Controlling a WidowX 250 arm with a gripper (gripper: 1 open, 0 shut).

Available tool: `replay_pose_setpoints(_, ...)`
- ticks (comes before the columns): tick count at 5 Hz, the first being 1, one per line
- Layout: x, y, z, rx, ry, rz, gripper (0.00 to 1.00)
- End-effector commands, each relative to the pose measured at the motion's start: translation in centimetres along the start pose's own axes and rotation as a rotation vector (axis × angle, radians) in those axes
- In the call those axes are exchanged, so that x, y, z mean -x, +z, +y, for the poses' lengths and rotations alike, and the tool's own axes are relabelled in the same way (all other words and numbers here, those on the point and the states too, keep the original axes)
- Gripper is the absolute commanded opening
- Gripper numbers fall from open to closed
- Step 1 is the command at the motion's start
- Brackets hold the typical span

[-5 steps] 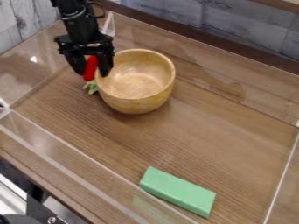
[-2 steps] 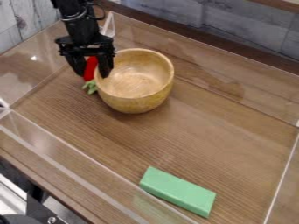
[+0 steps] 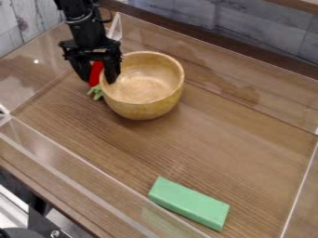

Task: Move the red fruit to the left

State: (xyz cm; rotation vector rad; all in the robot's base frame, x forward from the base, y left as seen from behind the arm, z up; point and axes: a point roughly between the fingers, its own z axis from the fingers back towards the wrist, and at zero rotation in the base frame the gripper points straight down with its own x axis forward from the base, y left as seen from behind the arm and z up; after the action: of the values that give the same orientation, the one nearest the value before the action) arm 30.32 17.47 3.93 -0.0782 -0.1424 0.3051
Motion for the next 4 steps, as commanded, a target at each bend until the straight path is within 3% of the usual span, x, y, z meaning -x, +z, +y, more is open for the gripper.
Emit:
replay_pose_setpoints(1,-0.93,1.07,0.74,-0.019,0.014,-0.044,0.0)
replay_pose_setpoints(4,-1.18,0.76,0.99,-0.021,0.021,-0.042,0.0)
